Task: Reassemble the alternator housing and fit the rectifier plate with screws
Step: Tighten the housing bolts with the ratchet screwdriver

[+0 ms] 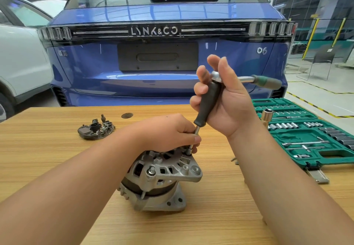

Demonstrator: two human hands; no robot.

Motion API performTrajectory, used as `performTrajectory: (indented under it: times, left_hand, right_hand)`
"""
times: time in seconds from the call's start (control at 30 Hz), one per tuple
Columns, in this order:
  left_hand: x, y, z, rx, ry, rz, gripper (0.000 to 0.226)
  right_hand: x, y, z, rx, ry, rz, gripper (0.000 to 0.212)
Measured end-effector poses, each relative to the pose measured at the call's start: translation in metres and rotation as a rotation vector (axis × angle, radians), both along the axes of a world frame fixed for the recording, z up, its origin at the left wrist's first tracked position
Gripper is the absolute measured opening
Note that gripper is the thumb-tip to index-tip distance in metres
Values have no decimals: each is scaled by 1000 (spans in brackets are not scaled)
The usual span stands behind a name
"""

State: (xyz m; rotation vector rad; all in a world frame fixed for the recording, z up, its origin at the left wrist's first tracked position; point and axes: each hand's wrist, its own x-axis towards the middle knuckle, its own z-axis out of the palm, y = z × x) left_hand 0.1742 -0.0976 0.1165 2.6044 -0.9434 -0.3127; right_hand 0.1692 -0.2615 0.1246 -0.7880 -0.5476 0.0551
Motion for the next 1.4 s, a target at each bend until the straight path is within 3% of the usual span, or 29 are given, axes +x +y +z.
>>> performTrajectory:
  times: [0.23, 0.43, 0.5, 0.63, 0.83, 0.93, 1.07, 1.27, 1.4]
  left_hand:
    - [-2, 0, 0, -13, -2, -3, 26]
    - [-3, -3, 1, -25, 13, 2, 25]
    - [-3, -4, 1, -21, 16, 1, 25]
    - [-3, -4, 2, 10, -17, 9, 26]
    - [-3, 0, 2, 34, -40, 20, 28]
    - [-2, 0, 2, 42, -45, 9, 28]
    - [0, 2, 1, 3, -29, 7, 28]
    - [0, 4, -1, -46, -2, -22, 27]
    - [0, 1, 0, -33, 11, -13, 28]
  right_hand:
    - [-3, 9, -1, 30, -114, -277, 22]
    - [1, 15, -6, -176, -265, -985, 14]
    - [1, 14, -8, -235, -291, -1113, 11]
    - [1, 12, -8, -285, -235, -1036, 19]
    - [0, -1, 3, 21, 139, -96, 69]
    - [1, -9, 5, 20, 176, 62, 64]
    - [-1, -3, 3, -57, -45, -88, 19]
    - [-6, 5, 2, -112, -232, -415, 21]
    - [-7, 11, -2, -266, -290, -872, 13]
